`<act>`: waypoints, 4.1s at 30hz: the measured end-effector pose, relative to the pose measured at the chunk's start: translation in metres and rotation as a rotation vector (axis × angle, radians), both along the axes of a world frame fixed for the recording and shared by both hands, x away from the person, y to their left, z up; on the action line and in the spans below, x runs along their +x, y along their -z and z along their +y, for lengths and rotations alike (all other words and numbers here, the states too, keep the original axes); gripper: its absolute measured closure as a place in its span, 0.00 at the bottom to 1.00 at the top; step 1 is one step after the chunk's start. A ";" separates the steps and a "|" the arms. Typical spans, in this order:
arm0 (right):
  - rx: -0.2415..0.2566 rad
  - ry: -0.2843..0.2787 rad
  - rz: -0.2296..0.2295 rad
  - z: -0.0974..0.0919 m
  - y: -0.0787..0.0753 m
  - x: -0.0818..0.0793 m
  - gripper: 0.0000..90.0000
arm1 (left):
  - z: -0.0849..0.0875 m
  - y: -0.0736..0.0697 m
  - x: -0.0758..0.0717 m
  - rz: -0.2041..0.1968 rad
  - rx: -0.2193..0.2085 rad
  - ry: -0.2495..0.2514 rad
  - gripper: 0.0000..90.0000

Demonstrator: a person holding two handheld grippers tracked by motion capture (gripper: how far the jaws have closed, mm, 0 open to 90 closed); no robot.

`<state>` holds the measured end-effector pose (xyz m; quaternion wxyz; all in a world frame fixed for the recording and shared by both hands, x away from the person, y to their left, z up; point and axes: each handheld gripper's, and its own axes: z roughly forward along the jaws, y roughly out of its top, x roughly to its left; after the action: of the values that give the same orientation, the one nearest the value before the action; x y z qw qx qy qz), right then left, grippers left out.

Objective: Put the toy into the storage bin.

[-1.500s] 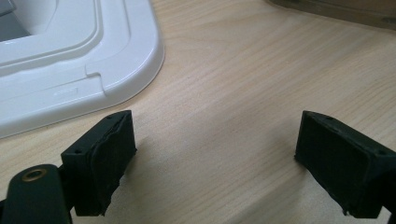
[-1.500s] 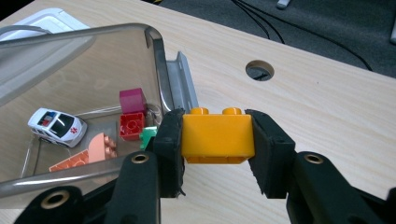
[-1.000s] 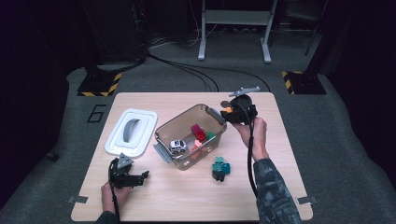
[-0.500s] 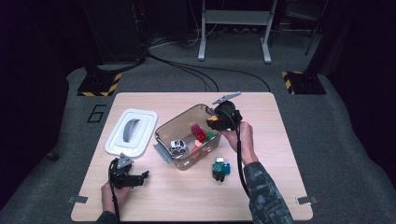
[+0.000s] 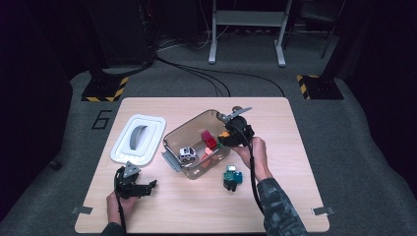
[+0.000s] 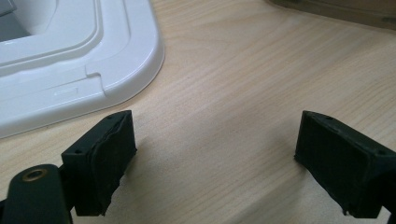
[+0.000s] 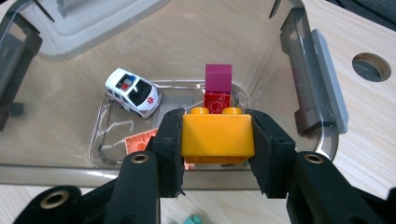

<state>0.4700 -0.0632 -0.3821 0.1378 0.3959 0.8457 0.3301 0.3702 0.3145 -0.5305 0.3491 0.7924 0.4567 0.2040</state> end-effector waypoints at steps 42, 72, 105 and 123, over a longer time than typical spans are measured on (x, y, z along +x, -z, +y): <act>0.061 0.116 0.032 -0.064 0.035 -0.044 0.16 | 0.000 0.000 0.000 0.000 0.000 0.000 0.13; 0.009 0.279 0.107 -0.072 0.111 -0.068 0.27 | 0.000 0.000 0.000 0.005 0.001 0.002 0.14; 0.053 0.226 0.070 -0.077 0.088 -0.054 0.65 | 0.000 -0.001 0.000 0.008 -0.003 -0.003 0.14; 0.065 0.223 0.053 -0.080 0.060 -0.039 0.65 | -0.001 0.000 0.000 -0.002 -0.010 -0.007 0.15</act>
<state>0.4306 -0.1433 -0.4426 0.1382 0.5005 0.7885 0.3296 0.3705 0.3139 -0.5308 0.3526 0.7889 0.4602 0.2038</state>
